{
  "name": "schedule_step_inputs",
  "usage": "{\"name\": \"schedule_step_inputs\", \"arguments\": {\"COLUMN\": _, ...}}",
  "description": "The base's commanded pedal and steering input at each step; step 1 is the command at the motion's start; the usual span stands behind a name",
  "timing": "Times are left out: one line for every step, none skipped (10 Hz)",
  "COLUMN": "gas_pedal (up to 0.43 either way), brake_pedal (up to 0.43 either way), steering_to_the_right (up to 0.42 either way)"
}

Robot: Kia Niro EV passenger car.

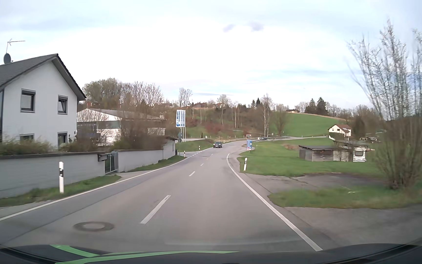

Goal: Follow the waypoints while adhering to traffic rules and regulations

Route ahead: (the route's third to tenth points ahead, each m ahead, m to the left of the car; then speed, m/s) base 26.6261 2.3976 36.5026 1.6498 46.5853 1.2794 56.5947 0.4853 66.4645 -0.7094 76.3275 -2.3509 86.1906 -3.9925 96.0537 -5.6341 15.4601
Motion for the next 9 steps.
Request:
{"name": "schedule_step_inputs", "arguments": {"gas_pedal": 0.000, "brake_pedal": 0.091, "steering_to_the_right": 0.008}}
{"name": "schedule_step_inputs", "arguments": {"gas_pedal": 0.000, "brake_pedal": 0.085, "steering_to_the_right": 0.008}}
{"name": "schedule_step_inputs", "arguments": {"gas_pedal": 0.000, "brake_pedal": 0.085, "steering_to_the_right": 0.008}}
{"name": "schedule_step_inputs", "arguments": {"gas_pedal": 0.000, "brake_pedal": 0.085, "steering_to_the_right": 0.007}}
{"name": "schedule_step_inputs", "arguments": {"gas_pedal": 0.000, "brake_pedal": 0.085, "steering_to_the_right": 0.007}}
{"name": "schedule_step_inputs", "arguments": {"gas_pedal": 0.000, "brake_pedal": 0.085, "steering_to_the_right": 0.006}}
{"name": "schedule_step_inputs", "arguments": {"gas_pedal": 0.000, "brake_pedal": 0.085, "steering_to_the_right": 0.007}}
{"name": "schedule_step_inputs", "arguments": {"gas_pedal": 0.000, "brake_pedal": 0.085, "steering_to_the_right": 0.007}}
{"name": "schedule_step_inputs", "arguments": {"gas_pedal": 0.000, "brake_pedal": 0.085, "steering_to_the_right": 0.007}}
